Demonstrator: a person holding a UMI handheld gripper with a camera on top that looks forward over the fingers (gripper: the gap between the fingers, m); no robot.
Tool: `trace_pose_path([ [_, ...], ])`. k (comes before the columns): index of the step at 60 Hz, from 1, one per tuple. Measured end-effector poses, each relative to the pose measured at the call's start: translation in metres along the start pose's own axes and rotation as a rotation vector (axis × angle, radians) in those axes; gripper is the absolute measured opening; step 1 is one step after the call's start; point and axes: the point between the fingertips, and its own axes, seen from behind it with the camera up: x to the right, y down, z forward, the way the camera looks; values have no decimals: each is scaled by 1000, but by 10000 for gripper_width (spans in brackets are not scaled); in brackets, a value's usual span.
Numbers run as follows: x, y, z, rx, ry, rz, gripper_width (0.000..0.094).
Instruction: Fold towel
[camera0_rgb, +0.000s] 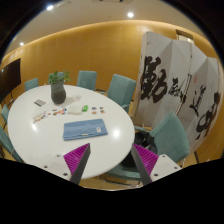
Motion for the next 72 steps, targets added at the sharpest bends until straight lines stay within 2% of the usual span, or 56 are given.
trace_pose_path([
  [7, -4, 17, 6, -47, 10, -5, 869],
  [14, -23, 44, 41, -88, 18, -17, 868],
  [19, -41, 65, 48, -129, -17, -28, 862],
  [30, -153, 103, 115, -188, -119, -21, 864],
  [39, -245, 88, 191, -161, -191, -22, 875],
  [52, -336, 58, 307, -146, -283, -127, 875],
  [63, -372, 63, 397, -189, -286, -203, 868],
  [69, -374, 73, 430, -215, -269, -206, 804],
  [72, -371, 64, 439, -159, -253, -240, 653],
])
